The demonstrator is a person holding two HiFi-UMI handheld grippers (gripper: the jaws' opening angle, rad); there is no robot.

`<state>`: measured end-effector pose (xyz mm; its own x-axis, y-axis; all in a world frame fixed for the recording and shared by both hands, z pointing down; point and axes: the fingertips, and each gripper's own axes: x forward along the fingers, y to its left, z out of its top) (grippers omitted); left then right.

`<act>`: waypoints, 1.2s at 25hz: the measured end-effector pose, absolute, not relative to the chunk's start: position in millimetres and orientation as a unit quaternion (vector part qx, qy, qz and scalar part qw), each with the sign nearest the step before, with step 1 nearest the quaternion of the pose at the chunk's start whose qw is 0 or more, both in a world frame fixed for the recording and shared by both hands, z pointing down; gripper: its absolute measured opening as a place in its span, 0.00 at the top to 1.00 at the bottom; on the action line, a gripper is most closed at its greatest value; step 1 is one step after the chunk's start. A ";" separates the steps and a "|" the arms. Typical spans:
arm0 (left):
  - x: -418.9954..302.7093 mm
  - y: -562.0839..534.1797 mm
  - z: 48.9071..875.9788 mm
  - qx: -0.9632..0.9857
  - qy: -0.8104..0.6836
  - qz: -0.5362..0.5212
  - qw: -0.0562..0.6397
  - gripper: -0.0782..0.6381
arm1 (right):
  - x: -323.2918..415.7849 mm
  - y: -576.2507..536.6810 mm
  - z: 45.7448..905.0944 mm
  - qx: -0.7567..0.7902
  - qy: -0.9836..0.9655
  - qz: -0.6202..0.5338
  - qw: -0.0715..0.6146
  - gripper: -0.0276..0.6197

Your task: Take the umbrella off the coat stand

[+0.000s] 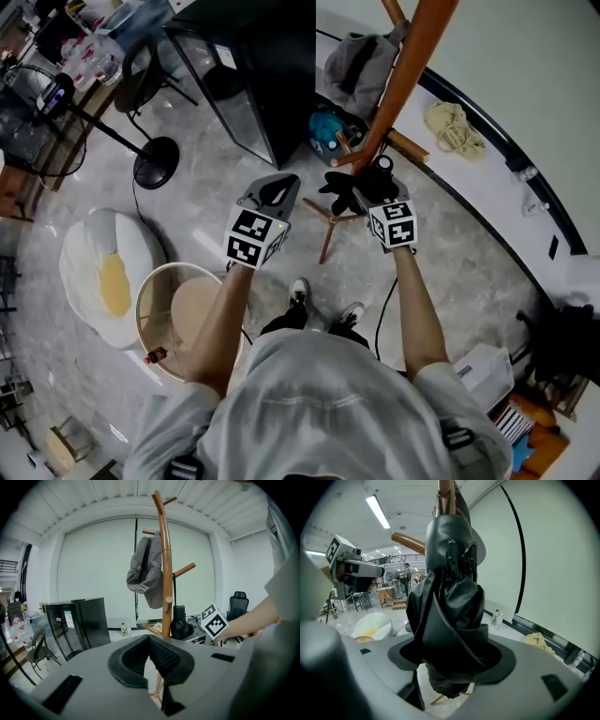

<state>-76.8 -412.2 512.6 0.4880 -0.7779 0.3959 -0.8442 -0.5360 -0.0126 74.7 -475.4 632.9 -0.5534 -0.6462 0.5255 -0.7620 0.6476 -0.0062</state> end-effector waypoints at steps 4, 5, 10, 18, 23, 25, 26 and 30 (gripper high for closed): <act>-72.3 -411.2 503.0 0.857 -0.478 0.173 0.086 0.87 | 77.9 -470.5 609.2 0.393 -0.883 0.098 0.237 0.49; -70.9 -411.0 499.3 0.857 -0.480 0.170 0.083 0.87 | 79.1 -467.6 598.8 0.389 -0.887 0.093 0.231 0.49; -62.3 -414.7 477.9 0.860 -0.484 0.149 0.066 0.87 | 93.9 -445.0 539.5 0.380 -0.899 0.073 0.205 0.50; -56.7 -436.1 445.1 0.858 -0.497 0.122 0.040 0.87 | 150.9 -412.9 448.1 0.415 -0.895 0.054 0.153 0.50; -47.9 -447.7 410.2 0.861 -0.498 0.106 0.003 0.87 | 205.4 -401.0 396.6 0.472 -0.870 0.043 0.133 0.50; -42.7 -451.3 396.9 0.861 -0.498 0.100 -0.014 0.87 | 226.5 -398.1 382.6 0.496 -0.858 0.039 0.129 0.50; -40.1 -452.3 390.9 0.862 -0.497 0.097 -0.021 0.87 | 236.3 -396.4 377.3 0.507 -0.852 0.039 0.127 0.50; -31.9 -453.0 373.1 0.865 -0.492 0.091 -0.043 0.87 | 264.2 -389.4 364.3 0.538 -0.834 0.044 0.118 0.50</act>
<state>-31.9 -453.0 373.1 0.4995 -0.8587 0.1143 -0.8430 -0.5122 -0.1645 264.2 -389.4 364.3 -0.3940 -0.8863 0.2435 -0.9070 0.4177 0.0528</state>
